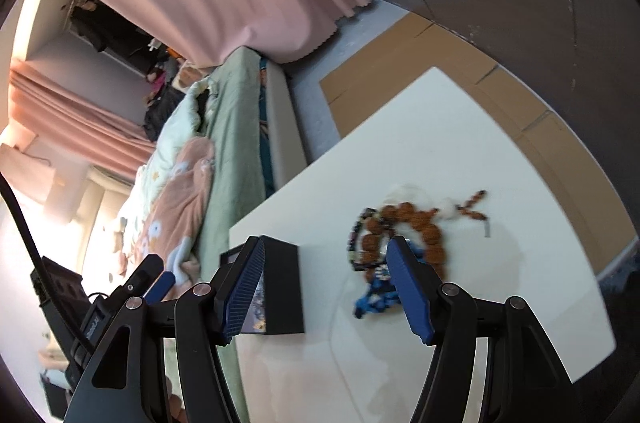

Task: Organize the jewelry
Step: 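Return the left tool to the pile and grasp the beaded bracelet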

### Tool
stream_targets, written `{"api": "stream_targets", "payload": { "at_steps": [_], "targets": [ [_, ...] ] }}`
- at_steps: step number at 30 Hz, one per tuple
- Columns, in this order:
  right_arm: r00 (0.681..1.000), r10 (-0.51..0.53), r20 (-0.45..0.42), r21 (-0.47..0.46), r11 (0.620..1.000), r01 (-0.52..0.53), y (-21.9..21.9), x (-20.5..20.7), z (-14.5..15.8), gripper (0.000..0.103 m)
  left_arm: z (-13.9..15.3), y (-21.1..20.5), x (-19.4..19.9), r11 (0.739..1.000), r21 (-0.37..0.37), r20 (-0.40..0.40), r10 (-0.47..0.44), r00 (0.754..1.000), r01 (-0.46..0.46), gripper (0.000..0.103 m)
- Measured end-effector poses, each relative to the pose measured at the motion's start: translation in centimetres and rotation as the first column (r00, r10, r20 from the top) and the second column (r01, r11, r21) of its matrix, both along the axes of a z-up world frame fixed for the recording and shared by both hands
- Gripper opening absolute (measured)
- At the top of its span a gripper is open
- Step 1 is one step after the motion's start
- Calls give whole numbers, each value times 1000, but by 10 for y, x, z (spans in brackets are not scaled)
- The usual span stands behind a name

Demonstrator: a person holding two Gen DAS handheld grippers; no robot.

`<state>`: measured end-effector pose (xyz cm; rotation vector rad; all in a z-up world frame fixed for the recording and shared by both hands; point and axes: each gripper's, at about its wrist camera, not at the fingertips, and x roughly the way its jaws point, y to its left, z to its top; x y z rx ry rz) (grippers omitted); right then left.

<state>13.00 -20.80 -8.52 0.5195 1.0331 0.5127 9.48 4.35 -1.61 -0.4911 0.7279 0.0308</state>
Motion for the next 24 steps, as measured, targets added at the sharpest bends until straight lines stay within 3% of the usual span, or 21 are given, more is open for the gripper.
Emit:
{"api": "stream_targets", "payload": {
  "at_steps": [2,9,15,19,24],
  "targets": [
    [1000,-4,-15,-6,1000,4,-5,0,-3,64,-2,-10,2,1000,10,2,-20,1000,20,77],
    [996,-41,-79,-6,999,41,-23,6,-15,64,-19,-39,17,996,0,-47,-87,995,87,52],
    [988,-63,-138,9,998,65,-32,12,-27,64,-39,-59,31,991,-48,-107,-130,986,125,48],
    [987,-70,-146,17,997,74,-35,15,-28,64,-53,-69,41,986,-83,-146,-156,977,145,39],
    [981,-78,-177,28,996,84,-37,21,-32,64,-71,-74,49,983,-134,-197,-154,968,128,39]
  ]
}}
